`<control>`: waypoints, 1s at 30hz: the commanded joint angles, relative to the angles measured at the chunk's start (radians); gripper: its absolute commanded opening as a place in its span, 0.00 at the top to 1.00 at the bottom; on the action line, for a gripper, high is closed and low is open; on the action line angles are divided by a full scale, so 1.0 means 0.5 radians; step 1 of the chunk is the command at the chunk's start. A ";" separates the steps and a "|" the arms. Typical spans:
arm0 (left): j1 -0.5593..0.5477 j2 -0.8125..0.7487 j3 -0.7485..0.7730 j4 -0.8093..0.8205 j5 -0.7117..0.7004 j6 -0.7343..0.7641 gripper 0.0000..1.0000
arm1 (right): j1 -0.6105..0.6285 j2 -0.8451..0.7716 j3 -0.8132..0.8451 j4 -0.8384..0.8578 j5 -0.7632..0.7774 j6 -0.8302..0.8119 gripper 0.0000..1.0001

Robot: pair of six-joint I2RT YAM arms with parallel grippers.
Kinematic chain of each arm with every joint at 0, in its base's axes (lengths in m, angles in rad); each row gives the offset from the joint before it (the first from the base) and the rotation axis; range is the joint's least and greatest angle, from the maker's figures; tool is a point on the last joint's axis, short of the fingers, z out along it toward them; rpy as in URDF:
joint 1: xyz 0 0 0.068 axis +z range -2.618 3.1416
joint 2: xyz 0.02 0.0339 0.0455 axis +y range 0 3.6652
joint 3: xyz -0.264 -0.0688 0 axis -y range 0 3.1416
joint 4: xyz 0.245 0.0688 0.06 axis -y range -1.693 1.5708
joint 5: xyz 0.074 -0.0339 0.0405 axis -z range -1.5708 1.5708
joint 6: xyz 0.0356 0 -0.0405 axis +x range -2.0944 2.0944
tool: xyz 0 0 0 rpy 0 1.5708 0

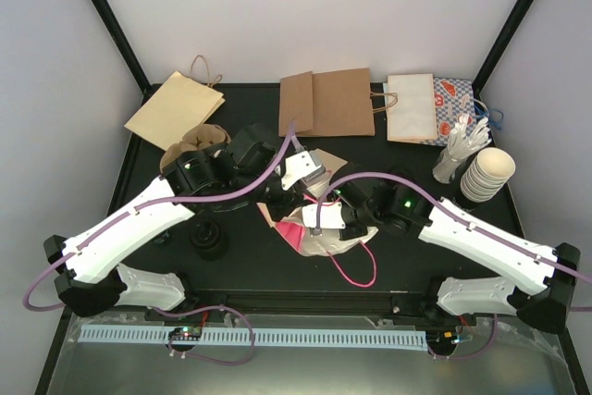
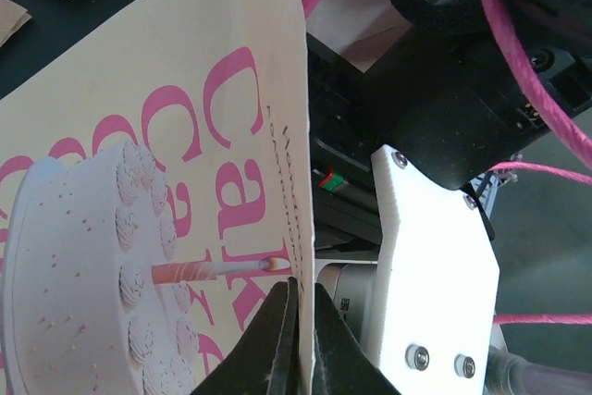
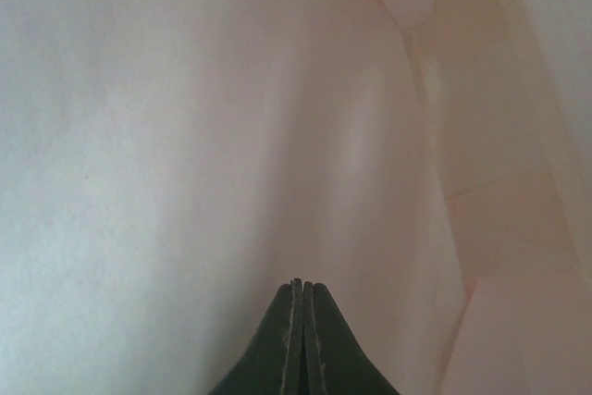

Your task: Pack the takeout coffee

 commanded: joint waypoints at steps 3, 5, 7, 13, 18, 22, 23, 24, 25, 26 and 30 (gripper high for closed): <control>-0.027 -0.019 0.157 0.098 0.180 -0.070 0.98 | 0.011 0.063 0.016 0.096 0.338 0.020 0.99; -0.027 -0.013 0.169 0.106 0.164 -0.094 0.98 | 0.048 0.028 -0.041 0.200 0.460 -0.052 0.99; -0.027 -0.007 0.173 0.127 0.164 -0.127 0.98 | 0.083 -0.025 -0.102 0.339 0.575 -0.126 0.99; -0.021 0.059 0.207 0.137 0.219 -0.201 0.98 | 0.139 -0.105 -0.242 0.649 0.826 -0.287 0.99; -0.021 0.131 0.241 0.053 0.213 -0.171 0.99 | 0.150 -0.118 -0.241 0.748 0.913 -0.354 0.99; -0.021 0.190 0.237 0.036 0.125 -0.185 0.98 | 0.248 -0.149 -0.328 0.866 1.006 -0.588 0.99; -0.021 0.207 0.252 0.026 0.108 -0.187 0.98 | 0.269 -0.149 -0.345 0.879 1.019 -0.632 0.99; -0.021 0.223 0.268 0.012 0.095 -0.188 0.98 | 0.283 -0.146 -0.348 0.878 1.020 -0.663 0.99; -0.021 0.230 0.280 0.009 0.093 -0.191 0.98 | 0.296 -0.140 -0.348 0.870 1.019 -0.683 0.99; -0.021 0.236 0.289 0.011 0.088 -0.191 0.98 | 0.304 -0.134 -0.345 0.867 1.018 -0.697 0.99; -0.021 0.233 0.301 0.032 0.017 -0.219 0.98 | 0.340 -0.108 -0.362 0.840 1.022 -0.740 0.99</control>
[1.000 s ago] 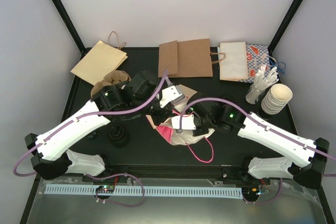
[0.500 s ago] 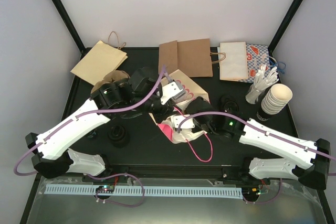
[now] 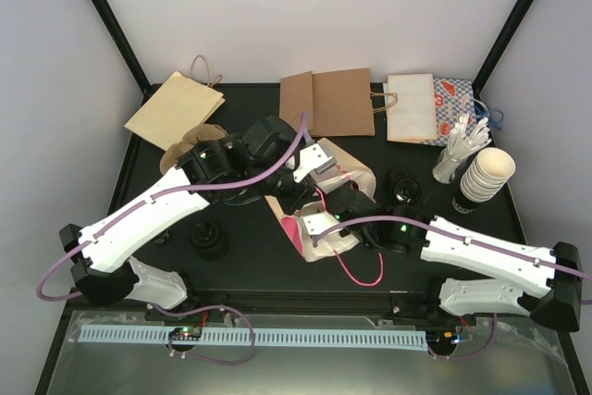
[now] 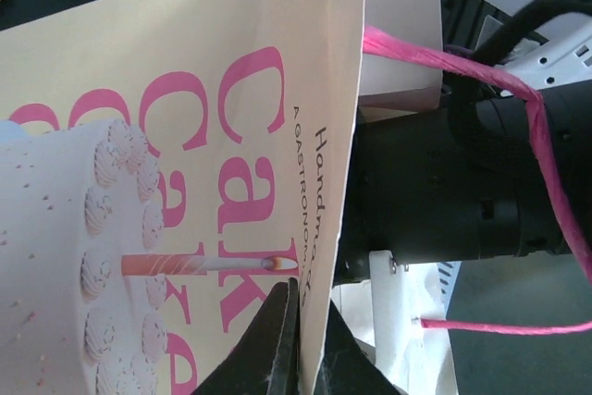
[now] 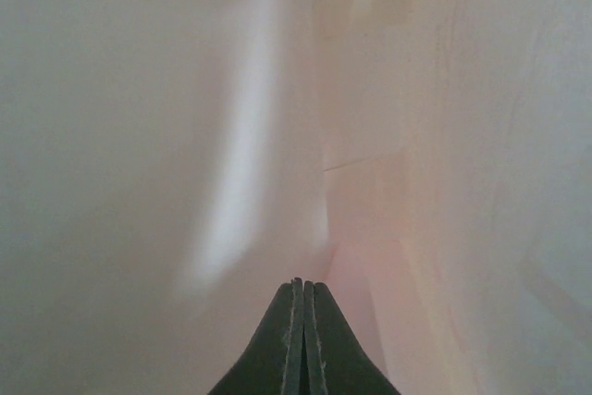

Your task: Pack the takeout coffee

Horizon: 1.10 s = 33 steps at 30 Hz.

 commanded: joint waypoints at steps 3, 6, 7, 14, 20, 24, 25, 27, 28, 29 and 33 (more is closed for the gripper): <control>-0.025 0.028 0.105 0.129 -0.056 -0.112 0.99 | 0.097 0.020 -0.043 0.223 0.024 -0.176 0.99; -0.018 0.047 0.127 0.146 -0.118 -0.201 0.99 | 0.121 0.039 -0.079 0.257 0.063 -0.203 0.99; -0.011 0.056 0.135 0.143 -0.150 -0.238 0.99 | 0.123 0.041 -0.089 0.265 0.080 -0.204 0.99; 0.086 0.019 0.137 0.173 -0.188 -0.399 0.98 | 0.123 -0.021 -0.166 0.239 0.083 -0.166 0.99; 0.085 0.020 0.118 0.216 0.125 -0.350 0.98 | 0.103 0.082 -0.087 0.042 -0.007 -0.083 0.99; 0.085 0.001 0.068 0.217 0.258 -0.354 0.98 | 0.045 0.132 -0.038 0.153 0.130 -0.099 0.99; 0.085 -0.009 0.063 0.208 0.264 -0.354 0.98 | 0.031 0.131 -0.028 0.179 0.146 -0.112 0.99; 0.085 -0.027 0.054 0.185 0.268 -0.349 0.99 | -0.002 0.120 -0.019 0.241 0.180 -0.161 0.99; 0.085 -0.032 0.054 0.170 0.276 -0.344 0.98 | -0.020 0.119 -0.011 0.247 0.188 -0.181 0.99; 0.085 -0.040 0.054 0.157 0.293 -0.337 0.98 | -0.041 0.126 0.006 0.230 0.184 -0.187 0.99; 0.085 -0.057 0.048 0.115 0.348 -0.324 0.98 | -0.102 0.146 0.061 0.220 0.189 -0.181 0.99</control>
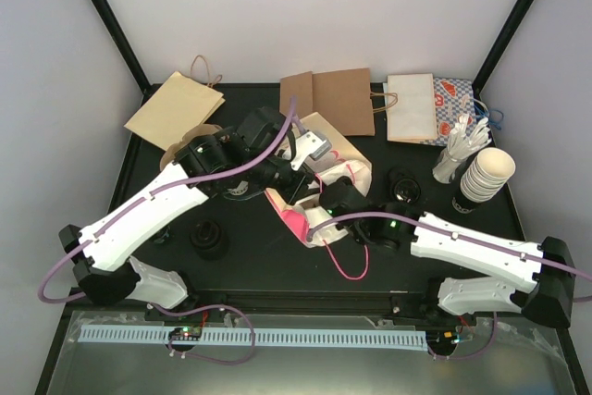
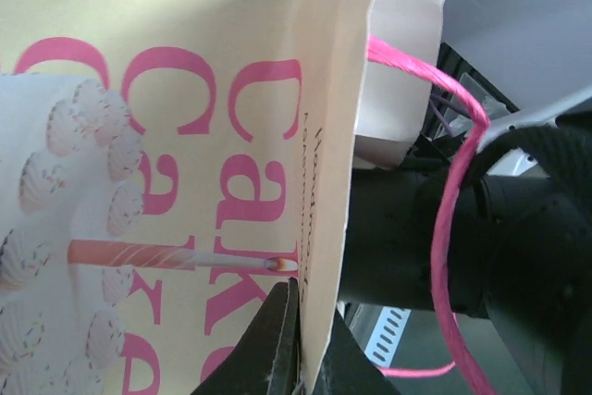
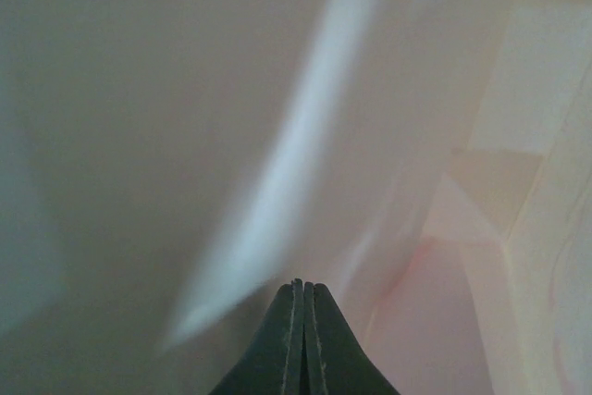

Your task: Pack the takeout coffee

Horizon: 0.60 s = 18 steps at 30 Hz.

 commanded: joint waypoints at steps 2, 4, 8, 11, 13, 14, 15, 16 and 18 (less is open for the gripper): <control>-0.019 -0.081 0.004 0.040 0.237 -0.011 0.98 | -0.066 0.001 0.073 0.181 0.127 -0.082 0.99; -0.019 -0.081 -0.012 0.039 0.251 -0.019 0.98 | -0.063 -0.019 0.061 0.279 0.139 -0.153 0.99; -0.019 -0.065 -0.025 0.072 0.374 -0.038 0.98 | -0.048 -0.068 -0.036 0.421 0.078 -0.350 0.99; -0.019 -0.068 -0.037 0.158 0.529 -0.064 0.98 | -0.018 -0.074 -0.129 0.521 0.056 -0.444 0.99; -0.019 -0.072 -0.031 0.182 0.541 -0.069 0.98 | 0.002 -0.120 -0.216 0.657 0.054 -0.503 0.99; -0.016 -0.077 -0.027 0.184 0.531 -0.068 0.98 | 0.006 -0.147 -0.250 0.717 0.054 -0.515 0.99; -0.013 -0.083 -0.030 0.184 0.518 -0.068 0.98 | 0.008 -0.181 -0.272 0.768 0.061 -0.510 0.99; -0.005 -0.091 -0.030 0.185 0.509 -0.071 0.99 | 0.008 -0.213 -0.277 0.773 0.068 -0.487 0.99; 0.012 -0.103 -0.046 0.194 0.511 -0.080 0.99 | 0.008 -0.285 -0.309 0.822 0.101 -0.455 0.99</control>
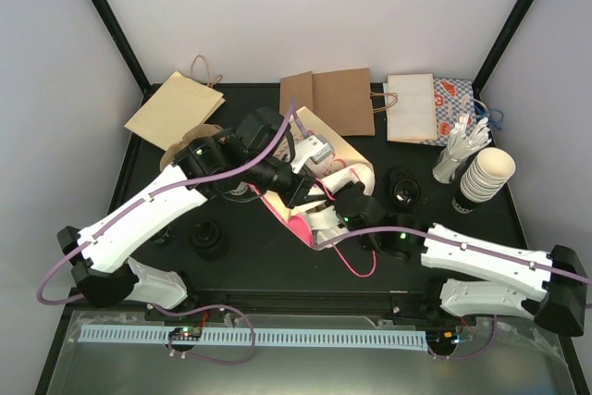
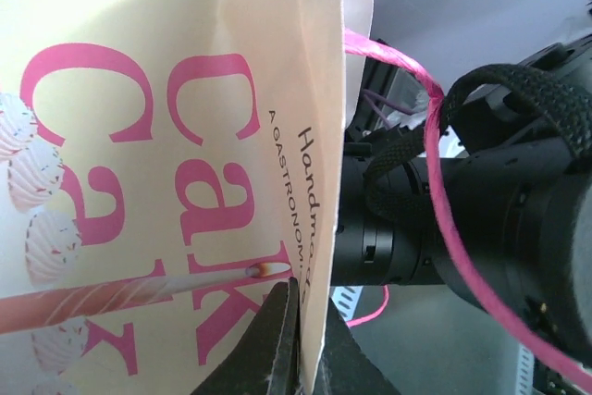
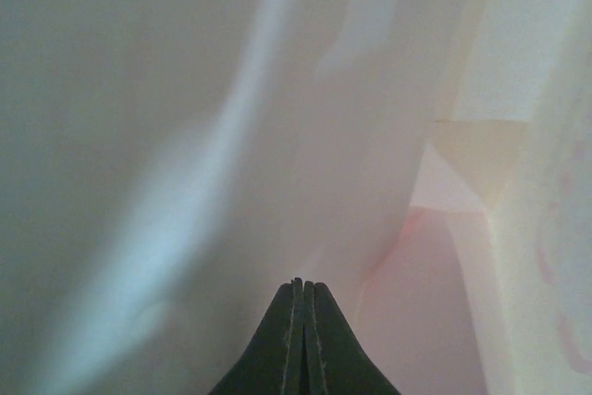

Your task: Pack the takeout coffee

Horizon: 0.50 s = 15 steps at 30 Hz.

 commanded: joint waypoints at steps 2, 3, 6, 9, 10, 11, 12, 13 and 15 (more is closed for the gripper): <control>0.017 -0.065 -0.008 0.138 0.249 -0.051 0.98 | 0.011 -0.195 -0.122 0.338 0.054 -0.090 0.99; 0.020 -0.060 -0.010 0.147 0.257 -0.057 0.98 | 0.011 -0.224 -0.146 0.331 0.037 -0.099 0.99; 0.021 -0.029 -0.013 0.189 0.332 -0.080 0.99 | 0.011 -0.240 -0.163 0.258 0.000 -0.101 0.99; 0.021 -0.001 -0.012 0.248 0.415 -0.113 0.98 | 0.013 -0.199 -0.102 0.118 -0.053 -0.075 0.99; 0.021 0.003 -0.008 0.258 0.426 -0.116 0.98 | 0.013 -0.162 -0.069 0.052 -0.074 -0.048 0.99; 0.021 0.008 0.003 0.259 0.429 -0.114 0.98 | 0.012 -0.131 -0.030 -0.021 -0.094 -0.018 0.99; 0.021 0.015 0.021 0.245 0.424 -0.100 0.98 | 0.011 -0.102 0.025 -0.147 -0.121 0.014 0.99; 0.021 0.018 0.050 0.222 0.404 -0.080 0.98 | 0.010 -0.072 0.064 -0.269 -0.184 0.066 0.99; 0.021 0.028 0.095 0.152 0.326 -0.031 0.99 | 0.013 -0.031 0.138 -0.465 -0.289 0.151 0.99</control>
